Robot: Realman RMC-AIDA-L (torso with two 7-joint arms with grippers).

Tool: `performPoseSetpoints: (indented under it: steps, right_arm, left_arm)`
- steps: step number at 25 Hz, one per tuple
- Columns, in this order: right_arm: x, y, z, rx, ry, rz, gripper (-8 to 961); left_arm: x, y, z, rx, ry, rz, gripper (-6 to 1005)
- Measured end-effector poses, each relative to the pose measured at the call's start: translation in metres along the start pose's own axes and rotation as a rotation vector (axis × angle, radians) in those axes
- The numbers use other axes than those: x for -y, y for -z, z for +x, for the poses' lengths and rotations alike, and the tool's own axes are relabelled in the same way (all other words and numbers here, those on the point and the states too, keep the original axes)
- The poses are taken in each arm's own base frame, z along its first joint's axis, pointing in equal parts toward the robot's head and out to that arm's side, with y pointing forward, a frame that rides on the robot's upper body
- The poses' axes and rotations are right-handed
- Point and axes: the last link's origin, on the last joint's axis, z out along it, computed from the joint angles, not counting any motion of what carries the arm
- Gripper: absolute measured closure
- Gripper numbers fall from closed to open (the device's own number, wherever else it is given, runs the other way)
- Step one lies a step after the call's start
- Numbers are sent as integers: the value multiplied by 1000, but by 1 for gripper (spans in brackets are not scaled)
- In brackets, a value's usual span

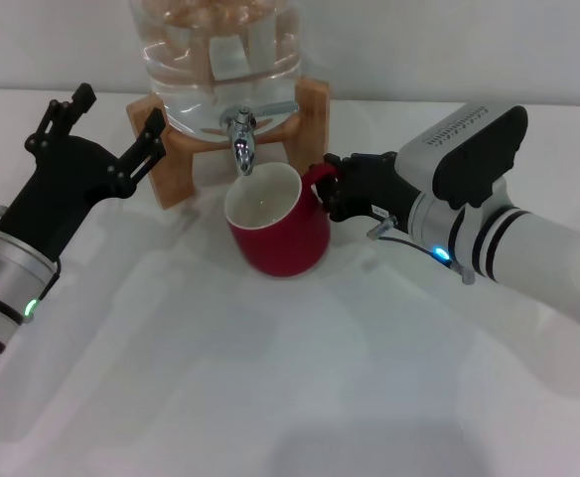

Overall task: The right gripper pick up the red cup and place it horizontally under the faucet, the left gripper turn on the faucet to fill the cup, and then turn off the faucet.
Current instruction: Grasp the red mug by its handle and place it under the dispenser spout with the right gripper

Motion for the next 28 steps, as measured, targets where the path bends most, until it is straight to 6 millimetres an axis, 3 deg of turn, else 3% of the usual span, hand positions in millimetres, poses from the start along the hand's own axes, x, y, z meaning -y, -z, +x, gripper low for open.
performPoseSetpoints:
  steps: [14,28]
  right_arm:
    - [-16,-2,-3,3,14,-53,777]
    - [-10,-3,-5,8,1,-32,776]
  left_arm:
    - [0,0,0,0,0,-2,123]
    - [-2,-4,1,-5,-1,-9,123]
